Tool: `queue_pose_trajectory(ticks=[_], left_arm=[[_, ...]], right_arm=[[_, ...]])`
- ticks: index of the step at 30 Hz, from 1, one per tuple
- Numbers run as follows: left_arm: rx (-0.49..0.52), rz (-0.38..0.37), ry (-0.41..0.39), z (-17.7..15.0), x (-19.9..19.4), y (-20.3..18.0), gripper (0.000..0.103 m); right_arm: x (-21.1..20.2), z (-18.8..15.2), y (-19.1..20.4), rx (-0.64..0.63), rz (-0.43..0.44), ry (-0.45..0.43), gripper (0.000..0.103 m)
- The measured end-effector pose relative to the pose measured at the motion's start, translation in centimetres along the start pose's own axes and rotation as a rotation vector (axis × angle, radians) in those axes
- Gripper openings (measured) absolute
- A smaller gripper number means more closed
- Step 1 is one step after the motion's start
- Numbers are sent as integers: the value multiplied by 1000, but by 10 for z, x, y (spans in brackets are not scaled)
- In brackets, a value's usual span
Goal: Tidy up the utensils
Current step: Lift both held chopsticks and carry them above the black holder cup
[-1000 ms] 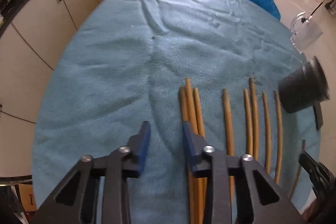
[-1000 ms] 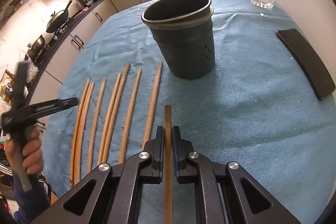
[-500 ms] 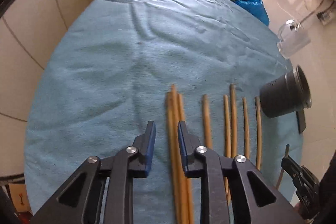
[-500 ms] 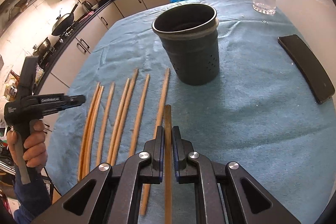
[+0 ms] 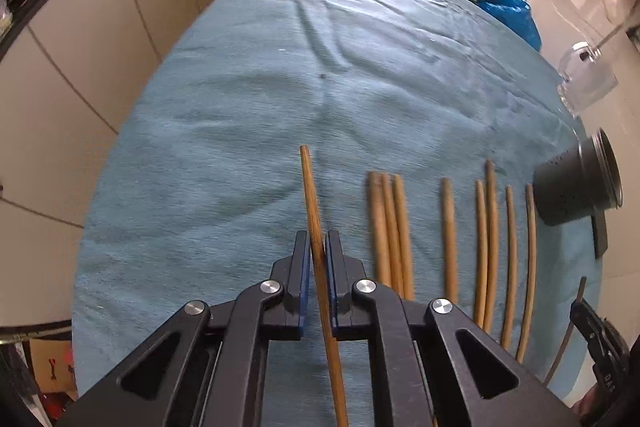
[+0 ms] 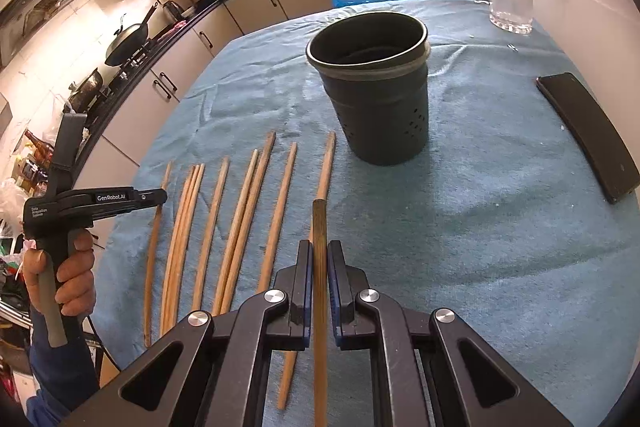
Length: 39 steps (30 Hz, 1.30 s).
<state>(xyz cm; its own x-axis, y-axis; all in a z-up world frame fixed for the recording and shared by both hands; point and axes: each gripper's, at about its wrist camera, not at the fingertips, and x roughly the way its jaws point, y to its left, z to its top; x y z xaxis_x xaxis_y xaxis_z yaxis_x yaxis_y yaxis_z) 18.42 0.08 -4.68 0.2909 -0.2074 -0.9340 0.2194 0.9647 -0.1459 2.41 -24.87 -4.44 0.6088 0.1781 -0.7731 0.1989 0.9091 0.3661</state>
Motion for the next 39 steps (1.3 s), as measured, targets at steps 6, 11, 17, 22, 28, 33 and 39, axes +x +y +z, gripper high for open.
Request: queue_pose_trajectory(ticks=[6, 11, 17, 22, 28, 33, 39], left_arm=[[-27, -16, 18, 6, 7, 7, 8], [-19, 3, 17, 11, 11, 6, 11], [-15, 20, -20, 9, 3, 1, 6], [2, -30, -150, -8, -46, -4, 6], [30, -50, -338, -33, -113, -16, 6], [49, -72, -432, -46, -150, -30, 6], [79, -82, -496, -69, -172, -42, 6]], right_arm=[[3, 5, 3, -5, -2, 0, 8], [4, 11, 8, -17, 3, -8, 8], [-4, 32, 19, -33, 31, -60, 8], [-29, 42, 26, -47, 62, -166, 8], [-62, 34, 36, -83, 85, -315, 8], [-85, 24, 45, -104, 95, -402, 8], [-101, 16, 44, -108, 94, -469, 8]])
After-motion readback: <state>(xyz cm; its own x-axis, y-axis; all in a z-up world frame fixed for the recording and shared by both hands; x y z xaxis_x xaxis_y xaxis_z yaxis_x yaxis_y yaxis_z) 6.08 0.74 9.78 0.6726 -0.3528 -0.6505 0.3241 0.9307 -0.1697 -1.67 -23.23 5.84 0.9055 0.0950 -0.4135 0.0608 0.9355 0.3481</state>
